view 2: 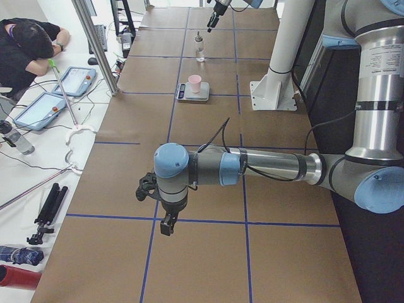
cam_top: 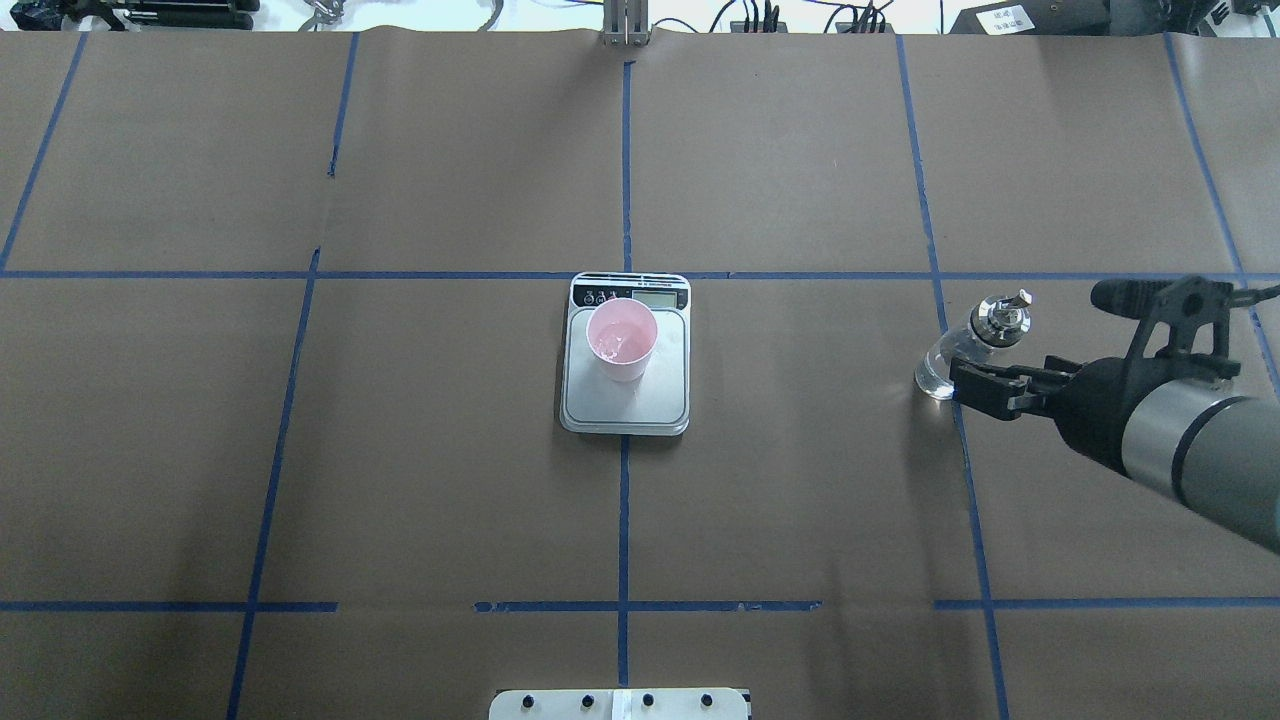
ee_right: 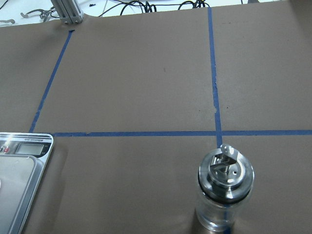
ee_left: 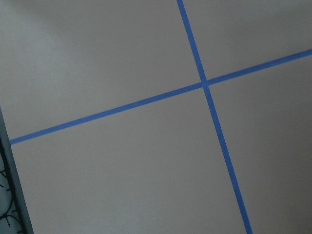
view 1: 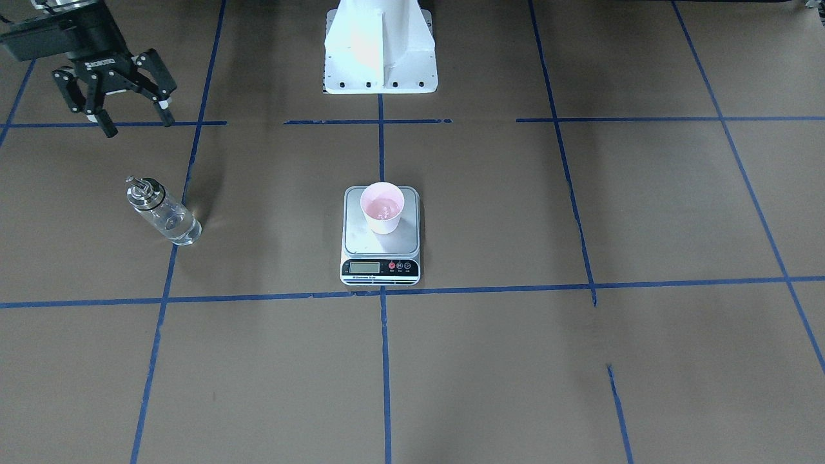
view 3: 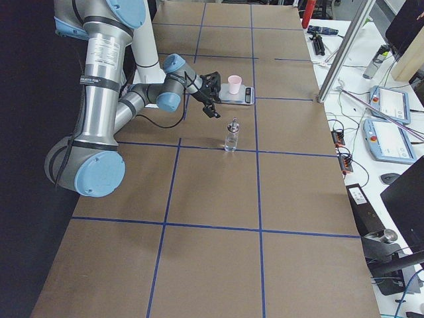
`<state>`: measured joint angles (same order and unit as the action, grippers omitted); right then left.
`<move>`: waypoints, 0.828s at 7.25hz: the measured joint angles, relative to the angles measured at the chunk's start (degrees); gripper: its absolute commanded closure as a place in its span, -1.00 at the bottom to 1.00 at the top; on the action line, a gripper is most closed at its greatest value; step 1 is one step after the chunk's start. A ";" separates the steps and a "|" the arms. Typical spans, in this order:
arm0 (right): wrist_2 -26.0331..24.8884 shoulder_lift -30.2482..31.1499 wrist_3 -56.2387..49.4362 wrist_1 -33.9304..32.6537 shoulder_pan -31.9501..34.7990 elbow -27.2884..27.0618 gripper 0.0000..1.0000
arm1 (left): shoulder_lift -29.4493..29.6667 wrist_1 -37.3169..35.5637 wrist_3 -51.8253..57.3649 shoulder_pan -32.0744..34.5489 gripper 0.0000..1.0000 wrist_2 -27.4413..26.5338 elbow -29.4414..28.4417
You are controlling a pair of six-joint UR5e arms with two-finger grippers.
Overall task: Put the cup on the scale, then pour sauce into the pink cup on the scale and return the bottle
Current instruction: 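Reach the right gripper to the glass sauce bottle and grasp it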
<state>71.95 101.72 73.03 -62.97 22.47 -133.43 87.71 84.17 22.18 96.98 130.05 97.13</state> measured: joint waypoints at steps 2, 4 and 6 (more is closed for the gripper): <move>-13.70 -0.36 3.36 2.96 -7.87 6.35 -1.00 | -0.07 0.08 0.13 0.06 -1.00 0.10 0.15; -18.64 -0.60 3.68 15.16 -9.96 16.69 -1.00 | 0.02 0.13 0.14 0.01 -1.00 0.11 0.23; -21.47 -0.69 3.50 20.31 -10.35 22.04 -1.00 | 0.08 0.19 0.14 -0.03 -1.00 0.11 0.31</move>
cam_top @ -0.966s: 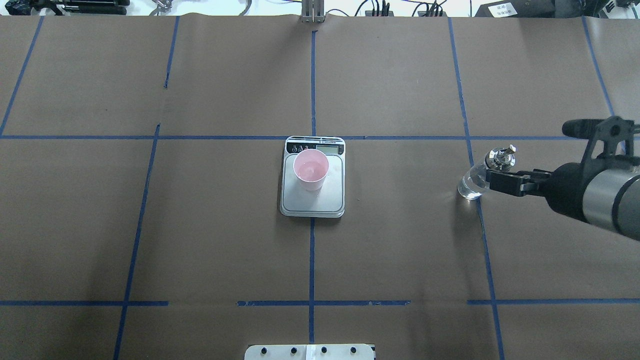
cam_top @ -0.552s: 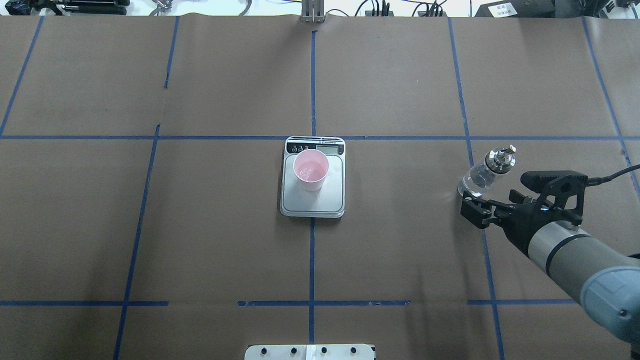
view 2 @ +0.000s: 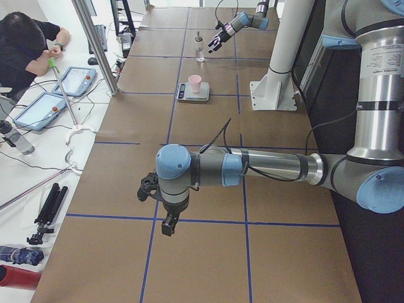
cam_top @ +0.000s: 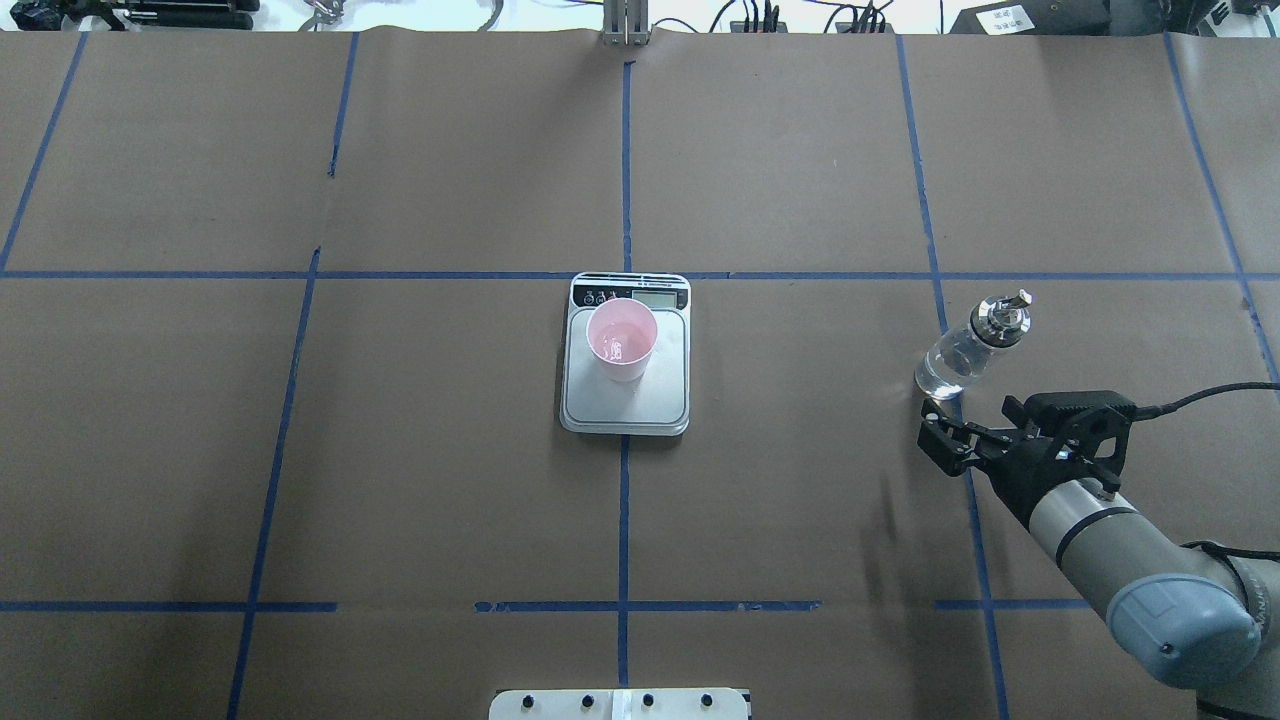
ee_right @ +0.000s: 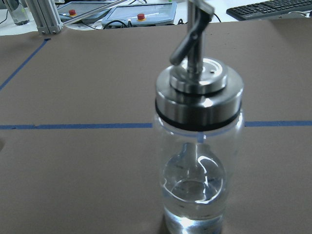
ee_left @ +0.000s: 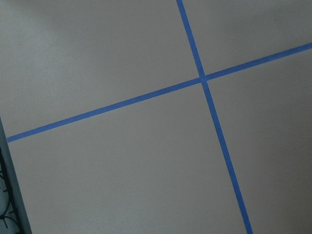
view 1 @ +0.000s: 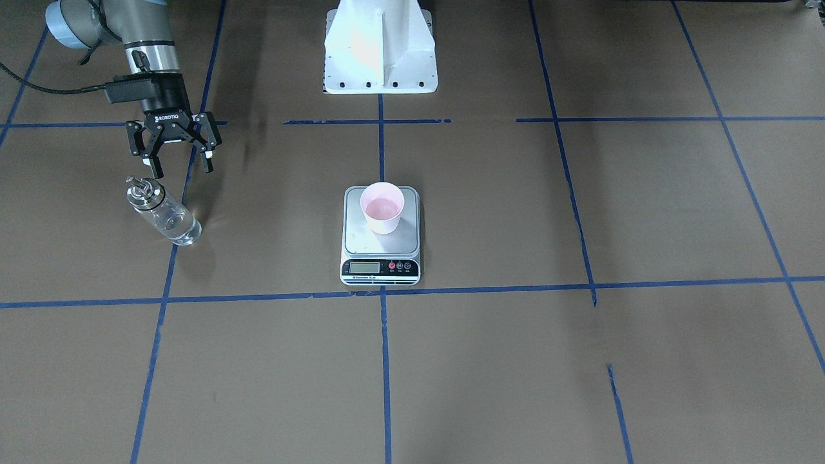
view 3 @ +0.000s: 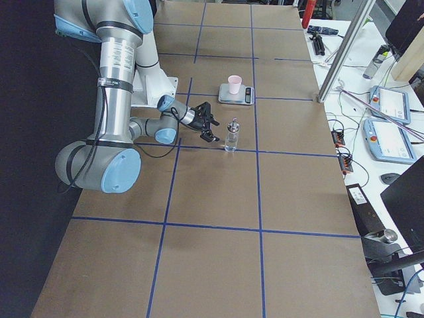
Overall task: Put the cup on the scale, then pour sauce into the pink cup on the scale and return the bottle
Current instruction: 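Reach the right gripper to the glass sauce bottle and grasp it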
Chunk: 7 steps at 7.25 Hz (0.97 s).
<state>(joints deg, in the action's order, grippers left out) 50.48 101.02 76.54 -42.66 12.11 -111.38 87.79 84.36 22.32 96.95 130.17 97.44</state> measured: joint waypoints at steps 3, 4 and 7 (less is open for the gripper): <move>-2.74 -0.87 -0.85 0.78 -0.17 1.65 -1.00 | 0.07 0.07 0.00 -0.01 -1.00 0.02 0.12; -4.40 -1.68 -2.18 0.74 -0.12 1.79 -1.00 | 0.09 0.07 0.00 -0.01 -1.00 0.01 0.25; -8.20 -2.63 -5.69 0.73 -0.04 3.69 -1.00 | 0.10 0.03 -0.08 -0.03 -1.00 0.00 0.64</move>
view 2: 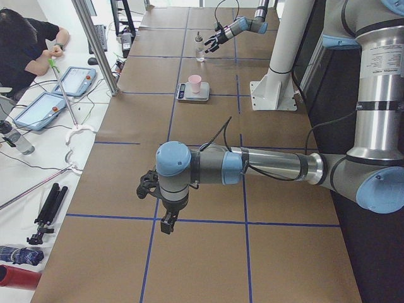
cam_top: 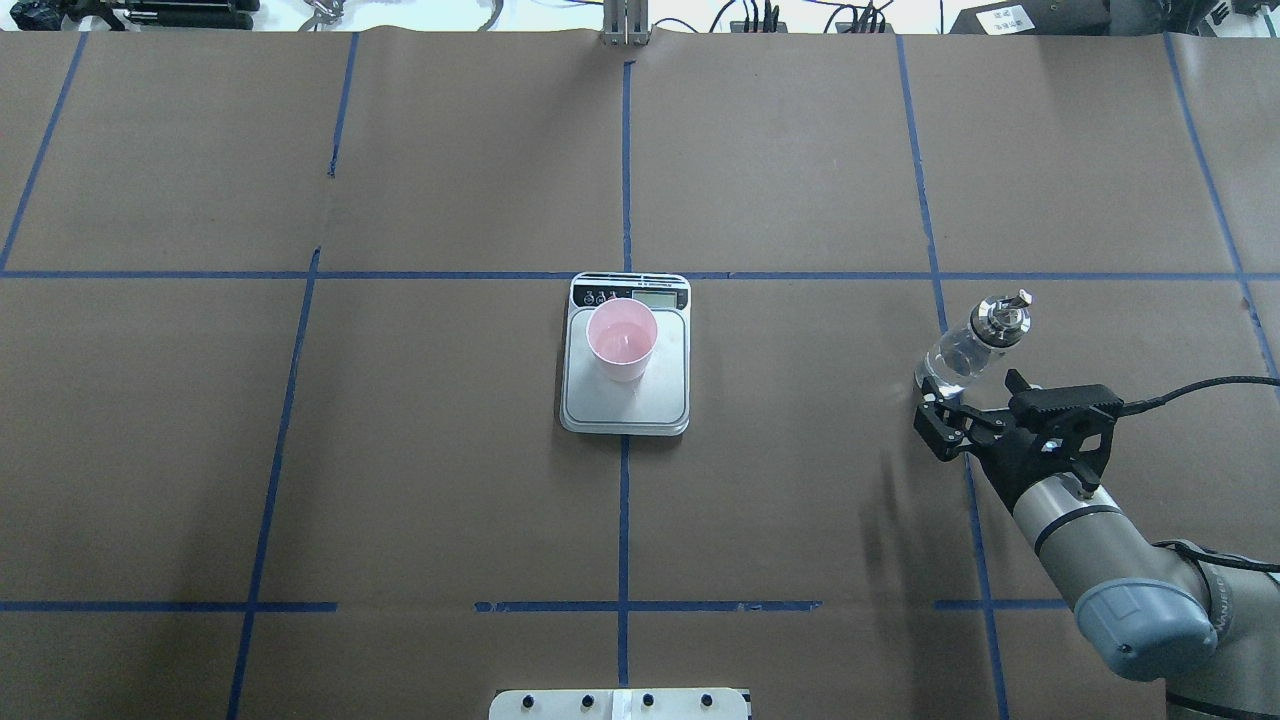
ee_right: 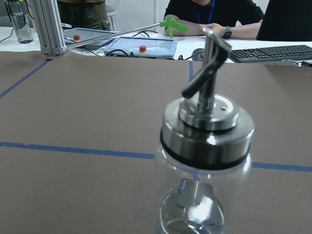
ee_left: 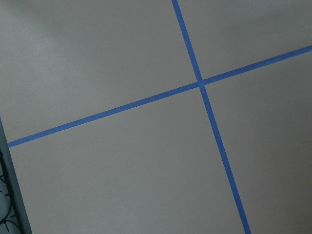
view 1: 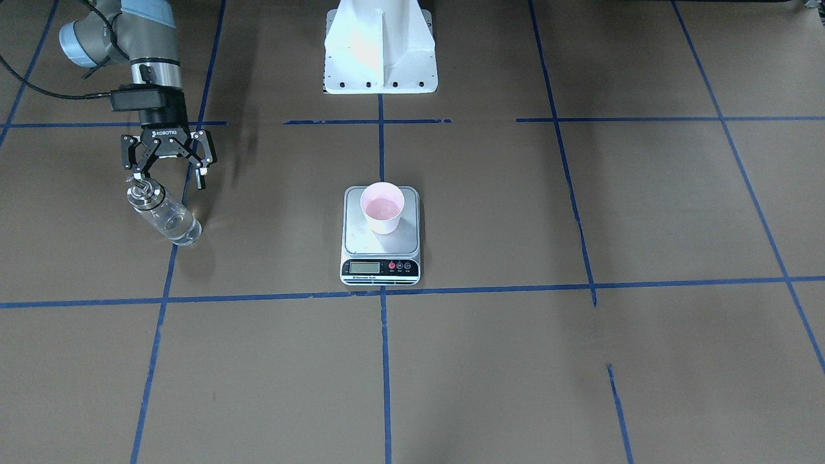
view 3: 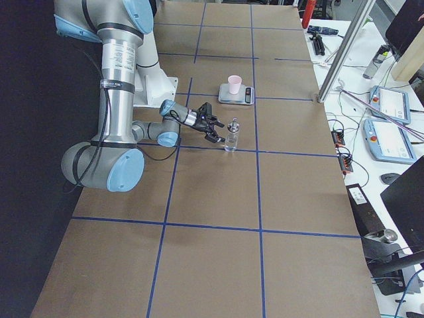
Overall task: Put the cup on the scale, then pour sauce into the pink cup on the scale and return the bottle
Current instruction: 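Reach the right gripper to the glass sauce bottle and grasp it, then lift the glass bottle with the right gripper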
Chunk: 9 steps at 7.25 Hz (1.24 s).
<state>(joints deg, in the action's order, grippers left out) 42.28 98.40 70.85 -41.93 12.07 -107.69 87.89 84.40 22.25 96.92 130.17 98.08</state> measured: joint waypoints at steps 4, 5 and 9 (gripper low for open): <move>-1.18 -1.05 -0.29 0.09 1.51 1.11 -1.00 | -0.01 0.05 -0.01 -0.04 -1.00 0.00 0.01; -1.17 -1.14 -0.33 0.09 2.11 1.39 -1.00 | -0.08 0.01 0.01 -0.04 -1.00 0.00 -0.04; -1.20 -3.55 -0.40 -0.06 4.17 2.32 -1.00 | -0.17 -0.10 0.07 -0.05 -1.00 0.00 0.32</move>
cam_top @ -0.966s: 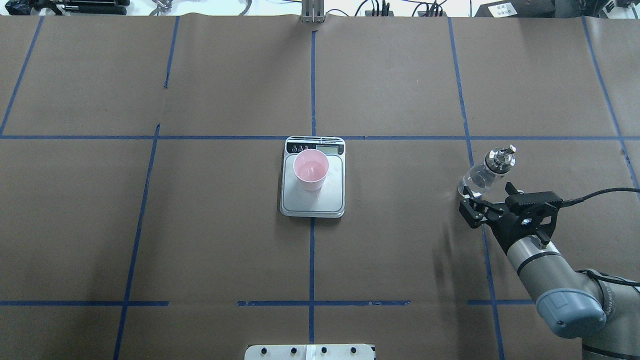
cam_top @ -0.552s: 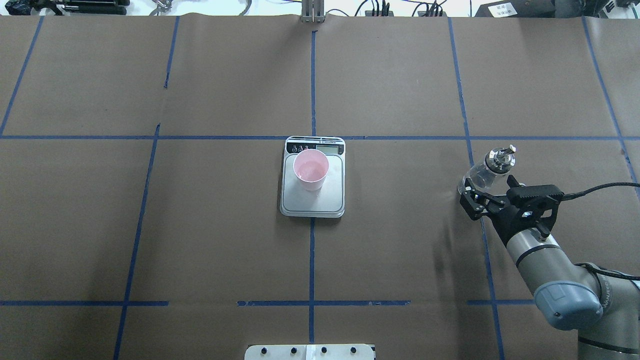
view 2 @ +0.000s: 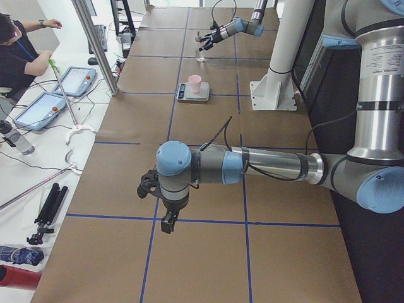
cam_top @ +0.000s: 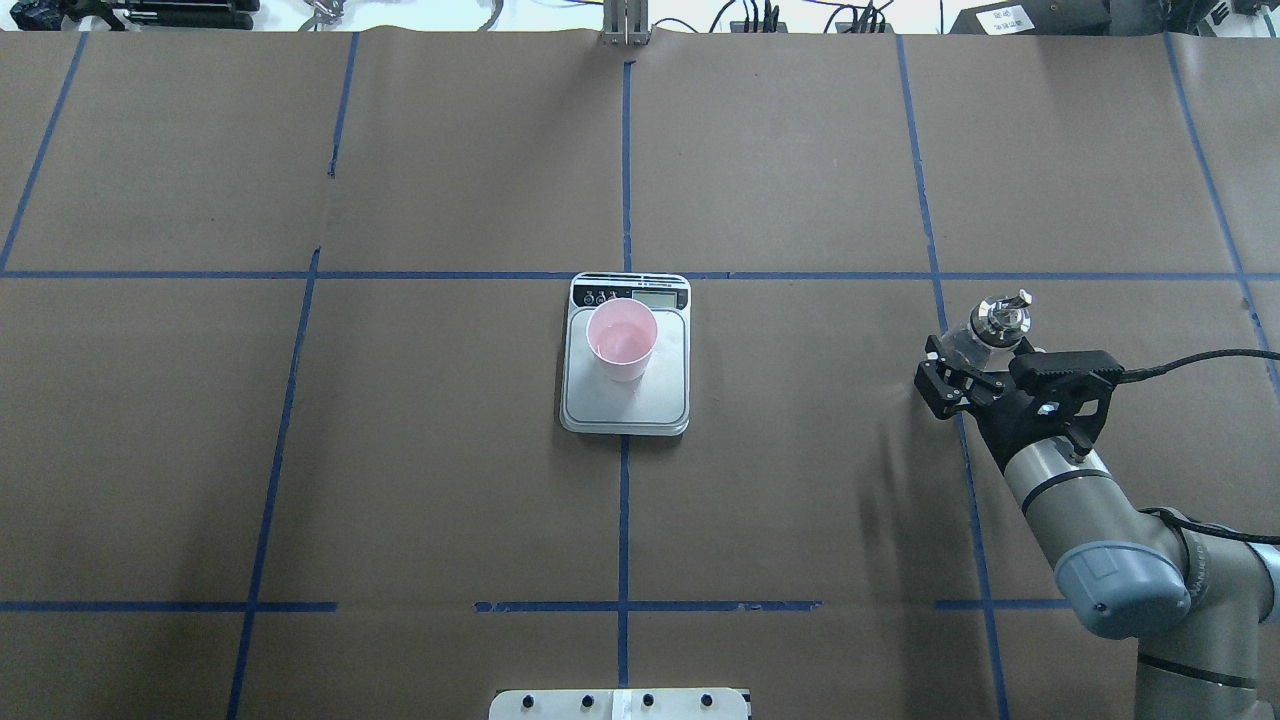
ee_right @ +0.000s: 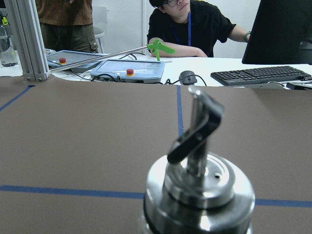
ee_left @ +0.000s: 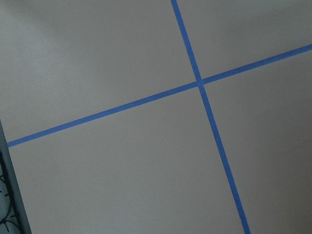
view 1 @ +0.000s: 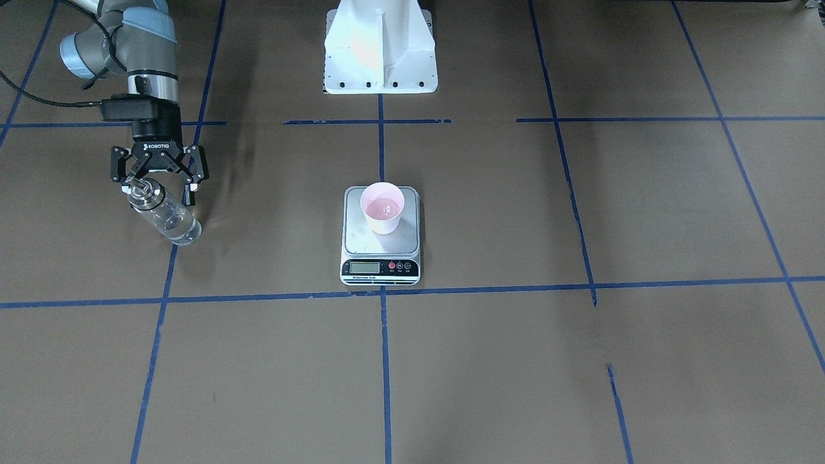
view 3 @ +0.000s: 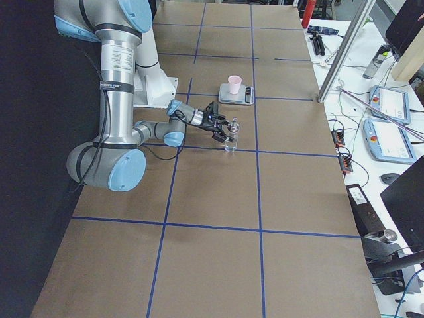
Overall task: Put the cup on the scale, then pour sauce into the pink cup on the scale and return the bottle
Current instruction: 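Lift the glass bottle with the right gripper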
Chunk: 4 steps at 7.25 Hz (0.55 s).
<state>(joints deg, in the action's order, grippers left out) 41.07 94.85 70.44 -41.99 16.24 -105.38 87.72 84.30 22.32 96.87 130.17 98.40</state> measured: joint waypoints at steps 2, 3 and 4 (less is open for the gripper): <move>-0.05 -0.55 -0.55 -0.01 0.90 0.65 -1.00 | -0.01 -0.11 0.00 0.03 -1.00 0.00 0.56; -0.08 -0.60 -0.68 0.05 1.26 1.24 -1.00 | 0.00 -0.21 0.00 0.04 -1.00 0.00 0.88; -0.10 -0.61 -0.75 0.09 1.55 1.57 -1.00 | -0.01 -0.25 0.00 0.02 -1.00 0.00 1.02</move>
<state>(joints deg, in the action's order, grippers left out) 40.97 94.23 69.69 -41.90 17.78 -103.81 87.71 84.05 22.32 96.89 130.17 99.42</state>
